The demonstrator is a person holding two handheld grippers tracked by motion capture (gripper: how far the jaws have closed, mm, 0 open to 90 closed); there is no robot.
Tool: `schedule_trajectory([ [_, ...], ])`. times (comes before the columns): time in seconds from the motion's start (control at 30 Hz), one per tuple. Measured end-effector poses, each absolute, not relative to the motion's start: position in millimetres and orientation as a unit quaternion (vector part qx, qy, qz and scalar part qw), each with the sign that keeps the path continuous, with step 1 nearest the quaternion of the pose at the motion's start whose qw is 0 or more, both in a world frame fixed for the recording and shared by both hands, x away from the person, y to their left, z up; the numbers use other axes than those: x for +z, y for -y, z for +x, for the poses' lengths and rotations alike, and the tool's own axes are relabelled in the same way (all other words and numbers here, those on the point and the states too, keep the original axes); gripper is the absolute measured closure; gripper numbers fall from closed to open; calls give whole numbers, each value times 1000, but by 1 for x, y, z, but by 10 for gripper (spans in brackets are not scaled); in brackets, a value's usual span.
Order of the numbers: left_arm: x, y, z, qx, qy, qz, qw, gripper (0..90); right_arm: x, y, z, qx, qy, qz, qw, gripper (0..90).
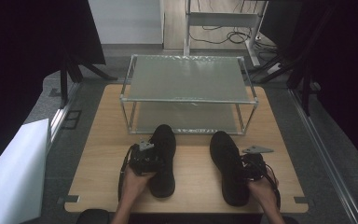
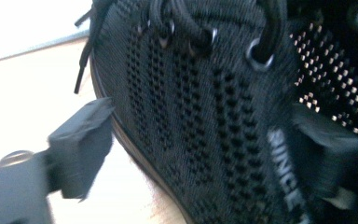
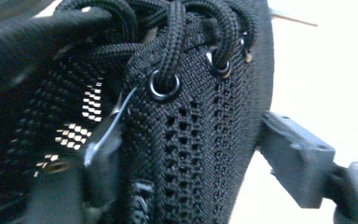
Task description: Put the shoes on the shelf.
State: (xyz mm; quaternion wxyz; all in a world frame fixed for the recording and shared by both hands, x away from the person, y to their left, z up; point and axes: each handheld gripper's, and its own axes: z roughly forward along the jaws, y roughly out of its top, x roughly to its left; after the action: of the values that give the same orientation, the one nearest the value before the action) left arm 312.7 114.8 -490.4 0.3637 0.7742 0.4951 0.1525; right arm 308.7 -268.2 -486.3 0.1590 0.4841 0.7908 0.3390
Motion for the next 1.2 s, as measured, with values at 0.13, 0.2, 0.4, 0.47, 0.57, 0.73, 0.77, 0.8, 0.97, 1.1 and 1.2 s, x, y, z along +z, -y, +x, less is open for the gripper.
schedule_trajectory([
  [0.13,-485,-111,311,189,-493,778,341,408,-483,266,305,324,-792,474,209,544],
  [0.2,-484,-115,312,192,-498,774,342,521,-482,267,305,323,-786,481,217,620],
  [0.4,-485,-128,313,199,-508,762,349,741,-482,277,306,348,-762,506,207,718],
  [0.47,-486,-133,314,187,-515,754,362,758,-483,282,307,367,-748,520,191,729],
  [0.57,-486,-143,317,162,-527,742,382,773,-484,290,308,392,-727,538,166,738],
  [0.73,-488,-157,320,127,-545,717,415,783,-487,304,311,432,-689,570,118,746],
  [0.77,-489,-160,321,117,-550,711,423,783,-487,306,311,440,-681,575,106,747],
  [0.8,-490,-162,322,107,-553,706,429,784,-488,308,312,449,-673,580,93,749],
  [0.97,-488,-167,321,77,-558,683,464,783,-490,313,313,487,-642,590,45,749],
  [1.1,-485,-166,319,54,-555,671,488,783,-488,312,314,515,-623,588,18,749],
  [1.2,-483,-164,317,36,-553,662,505,782,-486,307,314,537,-608,585,2,748],
])
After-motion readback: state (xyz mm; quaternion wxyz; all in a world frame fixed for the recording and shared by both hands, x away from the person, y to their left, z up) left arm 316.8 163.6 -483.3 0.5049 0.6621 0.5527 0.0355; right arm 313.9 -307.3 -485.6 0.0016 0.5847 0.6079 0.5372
